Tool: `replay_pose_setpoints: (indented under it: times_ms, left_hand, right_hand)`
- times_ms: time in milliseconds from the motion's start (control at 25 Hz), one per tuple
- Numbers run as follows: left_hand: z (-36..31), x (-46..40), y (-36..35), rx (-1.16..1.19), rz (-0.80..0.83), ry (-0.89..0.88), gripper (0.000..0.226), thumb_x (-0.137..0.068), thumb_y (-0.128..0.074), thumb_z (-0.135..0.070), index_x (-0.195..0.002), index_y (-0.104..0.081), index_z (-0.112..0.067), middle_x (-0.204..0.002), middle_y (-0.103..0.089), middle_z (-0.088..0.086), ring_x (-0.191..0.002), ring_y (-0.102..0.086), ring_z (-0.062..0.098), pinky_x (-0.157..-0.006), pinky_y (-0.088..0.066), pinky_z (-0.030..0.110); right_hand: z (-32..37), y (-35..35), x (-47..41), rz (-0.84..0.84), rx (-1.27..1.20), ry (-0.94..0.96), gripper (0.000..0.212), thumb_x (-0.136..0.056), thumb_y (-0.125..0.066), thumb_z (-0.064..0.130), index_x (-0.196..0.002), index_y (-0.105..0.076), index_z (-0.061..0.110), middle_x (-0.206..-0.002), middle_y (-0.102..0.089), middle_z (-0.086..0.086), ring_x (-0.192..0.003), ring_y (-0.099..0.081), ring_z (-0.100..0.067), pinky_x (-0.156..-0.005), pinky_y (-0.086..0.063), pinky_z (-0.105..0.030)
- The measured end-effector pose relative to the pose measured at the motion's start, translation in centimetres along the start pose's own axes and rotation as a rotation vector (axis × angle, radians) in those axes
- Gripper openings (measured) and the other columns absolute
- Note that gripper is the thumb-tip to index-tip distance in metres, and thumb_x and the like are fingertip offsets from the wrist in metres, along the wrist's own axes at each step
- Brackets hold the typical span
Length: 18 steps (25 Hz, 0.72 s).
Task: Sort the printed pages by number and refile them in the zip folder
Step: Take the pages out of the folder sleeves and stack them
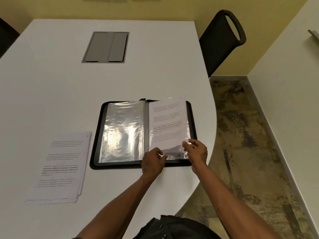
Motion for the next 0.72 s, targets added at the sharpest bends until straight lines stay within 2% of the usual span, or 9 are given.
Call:
replay_pose_setpoints:
  times_ms: [120,240,320,400,480,560,640,720]
  left_hand:
    - [-0.6,-0.4,0.5,-0.026,-0.058,0.020,0.031,-0.088,-0.067,-0.048,-0.069,-0.064,-0.024,-0.061,-0.058,-0.012,-0.059,-0.056,0.005,-0.050,-0.033,0.019]
    - [-0.5,-0.6,0.7,0.008,-0.091,0.083,0.042,-0.092,-0.059,-0.053,-0.069,-0.070,-0.019,-0.063,-0.064,-0.005,-0.063,-0.060,0.013,-0.052,-0.034,0.021]
    - [-0.3,-0.3,0.1,0.115,-0.113,0.088,0.032,-0.093,-0.061,-0.048,-0.092,-0.077,-0.021,-0.082,-0.074,-0.004,-0.075,-0.065,0.013,-0.063,-0.043,0.023]
    - [-0.6,0.0,-0.7,0.172,-0.102,0.028,0.034,-0.093,-0.064,-0.039,-0.119,-0.071,-0.020,-0.110,-0.073,-0.003,-0.095,-0.067,0.014,-0.084,-0.053,0.028]
    - [-1.4,0.5,-1.8,0.119,-0.047,-0.106,0.043,-0.092,-0.061,-0.030,-0.133,-0.062,-0.018,-0.128,-0.066,-0.001,-0.112,-0.061,0.017,-0.098,-0.051,0.036]
    - [-2.4,1.1,-2.7,0.058,0.018,-0.212,0.055,-0.090,-0.060,-0.025,-0.144,-0.051,-0.017,-0.140,-0.057,0.002,-0.126,-0.051,0.020,-0.109,-0.044,0.036]
    - [-2.9,1.6,-3.2,0.040,0.060,-0.274,0.065,-0.090,-0.065,-0.023,-0.150,-0.041,-0.015,-0.146,-0.052,0.004,-0.133,-0.048,0.021,-0.111,-0.037,0.031]
    - [-3.4,1.6,-3.3,0.022,0.053,-0.286,0.071,-0.089,-0.069,-0.023,-0.152,-0.037,-0.014,-0.146,-0.051,0.004,-0.133,-0.050,0.021,-0.109,-0.040,0.033]
  right_hand:
    - [0.3,0.0,0.0,0.011,0.028,0.016,0.029,-0.086,-0.079,0.023,-0.111,-0.069,0.013,-0.092,-0.076,-0.005,-0.082,-0.073,-0.022,-0.075,-0.058,-0.032]
    - [0.5,-0.7,0.1,0.035,0.063,0.038,0.025,-0.086,-0.078,0.030,-0.107,-0.072,0.017,-0.088,-0.076,-0.001,-0.084,-0.073,-0.021,-0.077,-0.059,-0.033]
    - [0.3,-1.1,0.1,0.054,0.083,0.034,0.022,-0.086,-0.077,0.035,-0.103,-0.073,0.022,-0.085,-0.076,0.004,-0.079,-0.074,-0.019,-0.078,-0.061,-0.040]
    - [0.1,-1.7,0.4,0.079,0.085,0.026,0.019,-0.085,-0.076,0.037,-0.099,-0.074,0.025,-0.085,-0.076,0.006,-0.075,-0.074,-0.018,-0.080,-0.061,-0.048]
    - [0.3,-2.0,0.6,0.090,0.069,0.029,0.017,-0.084,-0.076,0.036,-0.097,-0.074,0.025,-0.082,-0.077,0.006,-0.075,-0.074,-0.018,-0.081,-0.061,-0.050]
    - [0.8,-2.3,0.8,0.104,0.043,0.032,0.020,-0.086,-0.077,0.031,-0.104,-0.072,0.024,-0.078,-0.077,0.004,-0.073,-0.074,-0.017,-0.080,-0.061,-0.047]
    - [1.3,-2.5,1.2,0.120,0.006,0.032,0.028,-0.088,-0.076,0.025,-0.114,-0.068,0.019,-0.078,-0.076,0.001,-0.070,-0.073,-0.015,-0.078,-0.062,-0.042]
    - [1.9,-2.7,1.5,0.134,-0.005,0.043,0.031,-0.088,-0.076,0.024,-0.117,-0.068,0.018,-0.077,-0.076,0.001,-0.068,-0.073,-0.014,-0.078,-0.062,-0.041]
Point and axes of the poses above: each hand's wrist, its own x-axis away from the middle knuckle, its own y-axis out of the back of the hand, z = x × y, the point moved 9 cm from there along -x, towards the middle knuckle
